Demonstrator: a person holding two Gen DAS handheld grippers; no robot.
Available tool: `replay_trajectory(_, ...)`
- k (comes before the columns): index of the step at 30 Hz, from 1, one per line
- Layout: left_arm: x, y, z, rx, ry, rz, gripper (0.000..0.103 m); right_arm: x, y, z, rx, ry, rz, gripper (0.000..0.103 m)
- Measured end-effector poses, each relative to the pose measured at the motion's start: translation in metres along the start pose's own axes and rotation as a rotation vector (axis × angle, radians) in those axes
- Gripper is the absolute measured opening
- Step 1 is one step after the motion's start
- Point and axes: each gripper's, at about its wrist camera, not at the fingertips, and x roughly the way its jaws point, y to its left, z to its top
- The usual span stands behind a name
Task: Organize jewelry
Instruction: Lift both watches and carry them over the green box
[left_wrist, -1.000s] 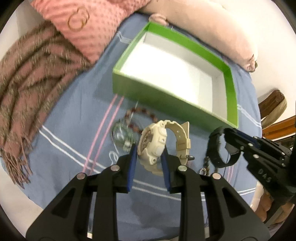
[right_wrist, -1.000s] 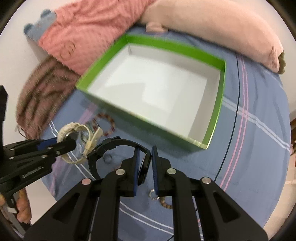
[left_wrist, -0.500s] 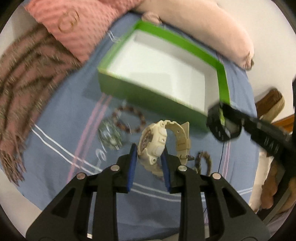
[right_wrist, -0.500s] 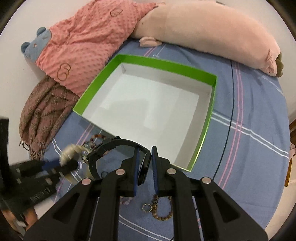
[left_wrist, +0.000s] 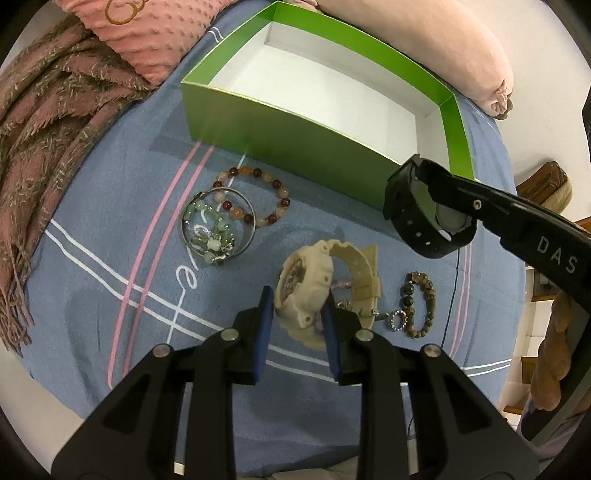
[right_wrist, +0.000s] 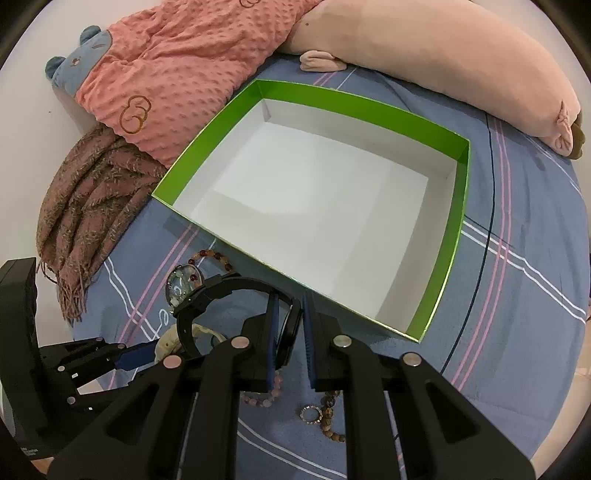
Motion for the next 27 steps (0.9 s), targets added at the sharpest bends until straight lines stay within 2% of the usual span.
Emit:
replay_trajectory(15, 0.002, 0.001, 0.001, 0.011, 0.007, -0.003, 0.026, 0.003, 0.002, -0.002, 0.009, 0.009, 0.009, 0.013)
replay_trajectory(27, -0.013, -0.003, 0.001, 0.028, -0.036, 0.018, 0.026, -0.007, -0.004, 0.0, 0.03, -0.026, 0.025, 0.013)
